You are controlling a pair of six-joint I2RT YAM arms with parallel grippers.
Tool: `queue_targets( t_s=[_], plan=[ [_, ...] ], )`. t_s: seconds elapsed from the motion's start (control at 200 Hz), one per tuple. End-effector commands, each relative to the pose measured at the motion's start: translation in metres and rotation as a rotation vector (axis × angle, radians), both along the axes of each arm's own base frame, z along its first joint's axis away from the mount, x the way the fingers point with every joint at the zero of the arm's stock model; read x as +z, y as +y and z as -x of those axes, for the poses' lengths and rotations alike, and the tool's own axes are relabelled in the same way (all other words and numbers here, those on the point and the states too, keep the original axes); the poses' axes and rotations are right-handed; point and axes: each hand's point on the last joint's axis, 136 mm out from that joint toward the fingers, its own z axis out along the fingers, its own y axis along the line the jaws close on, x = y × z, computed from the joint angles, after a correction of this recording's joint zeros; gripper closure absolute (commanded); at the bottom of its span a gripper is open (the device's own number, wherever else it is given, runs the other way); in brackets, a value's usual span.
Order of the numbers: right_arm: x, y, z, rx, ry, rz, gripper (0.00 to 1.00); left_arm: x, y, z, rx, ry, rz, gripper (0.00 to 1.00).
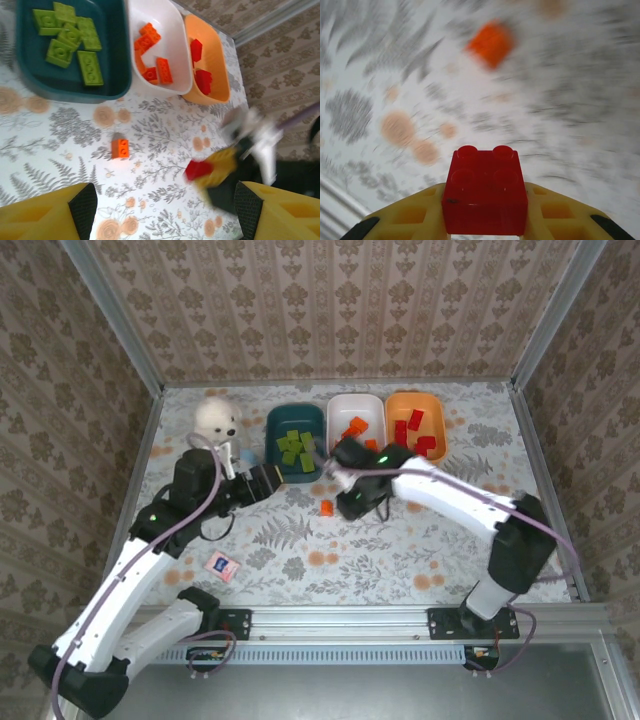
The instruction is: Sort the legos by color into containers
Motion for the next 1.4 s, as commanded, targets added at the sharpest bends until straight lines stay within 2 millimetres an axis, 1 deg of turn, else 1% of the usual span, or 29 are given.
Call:
queue_targets(
  t_s=[0.0, 0.075, 0.08, 0.095, 0.16, 0.17, 0.175, 0.185, 0.215, 0.23, 0.24, 0.325, 0.375, 0.465, 0.56, 0.645, 0.795, 0.91, 1.05, 1.17, 1.31, 1.395],
  plan=[
    [0.027, -0.059, -0.037, -0.212, -0.041, -0.001, 0.7, 0.024, -0.034, -0.012, -0.102, -0.071, 0.067, 0.24],
    [0.034, -0.093, -0.071, -0.354, -0.056, -0.028, 0.69, 0.021, -0.056, -0.02, -0.151, -0.068, 0.07, 0.24],
    [0.034, -0.095, -0.073, -0.363, -0.056, -0.029, 0.69, 0.024, -0.057, -0.02, -0.154, -0.076, 0.073, 0.24],
    [0.034, -0.101, -0.079, -0.391, -0.057, -0.034, 0.69, 0.02, -0.061, -0.022, -0.163, -0.065, 0.067, 0.24],
    [0.033, -0.124, -0.105, -0.494, -0.057, -0.041, 0.69, 0.017, -0.079, -0.029, -0.205, -0.061, 0.057, 0.24],
    [0.031, -0.129, -0.111, -0.516, -0.053, -0.037, 0.69, 0.021, -0.082, -0.03, -0.211, -0.068, 0.062, 0.24],
    [0.031, -0.129, -0.111, -0.516, -0.053, -0.037, 0.69, 0.015, -0.084, -0.031, -0.215, -0.056, 0.053, 0.24],
    [0.029, -0.135, -0.118, -0.54, -0.052, -0.033, 0.68, 0.015, -0.086, -0.033, -0.22, -0.055, 0.05, 0.24],
    [0.026, -0.143, -0.127, -0.574, -0.046, -0.029, 0.68, 0.013, -0.094, -0.036, -0.236, -0.051, 0.045, 0.24],
    [0.024, -0.147, -0.134, -0.592, -0.041, -0.029, 0.68, 0.017, -0.096, -0.037, -0.241, -0.06, 0.048, 0.24],
    [0.024, -0.149, -0.138, -0.603, -0.041, -0.028, 0.68, 0.016, -0.099, -0.038, -0.245, -0.057, 0.046, 0.24],
    [0.01, -0.17, -0.168, -0.679, -0.019, 0.019, 0.68, 0.015, -0.115, -0.048, -0.265, -0.055, 0.052, 0.24],
    [-0.001, -0.179, -0.181, -0.711, -0.008, 0.053, 0.68, 0.015, -0.121, -0.052, -0.272, -0.057, 0.052, 0.24],
    [-0.018, -0.19, -0.201, -0.751, 0.014, 0.076, 0.67, 0.017, -0.129, -0.059, -0.278, -0.06, 0.056, 0.24],
    [-0.034, -0.198, -0.213, -0.774, 0.035, 0.099, 0.67, 0.018, -0.133, -0.063, -0.279, -0.06, 0.054, 0.24],
    [-0.047, -0.201, -0.224, -0.78, 0.047, 0.096, 0.66, 0.016, -0.134, -0.064, -0.283, -0.055, 0.048, 0.24],
    [-0.071, -0.201, -0.234, -0.776, 0.078, 0.12, 0.65, 0.01, -0.132, -0.062, -0.286, -0.044, 0.021, 0.24],
    [-0.083, -0.206, -0.24, -0.784, 0.086, 0.131, 0.65, 0.007, -0.129, -0.06, -0.286, -0.036, 0.004, 0.24],
    [-0.089, -0.208, -0.246, -0.781, 0.089, 0.126, 0.64, 0.005, -0.125, -0.058, -0.276, -0.027, -0.003, 0.24],
    [-0.093, -0.207, -0.247, -0.776, 0.101, 0.129, 0.6, 0.003, -0.123, -0.056, -0.274, -0.022, -0.008, 0.24],
    [-0.099, -0.209, -0.244, -0.786, 0.12, 0.14, 0.51, 0.0, -0.122, -0.055, -0.272, -0.014, -0.019, 0.24],
    [-0.095, -0.209, -0.246, -0.783, 0.111, 0.134, 0.44, -0.001, -0.122, -0.055, -0.273, -0.009, -0.022, 0.24]
  ],
)
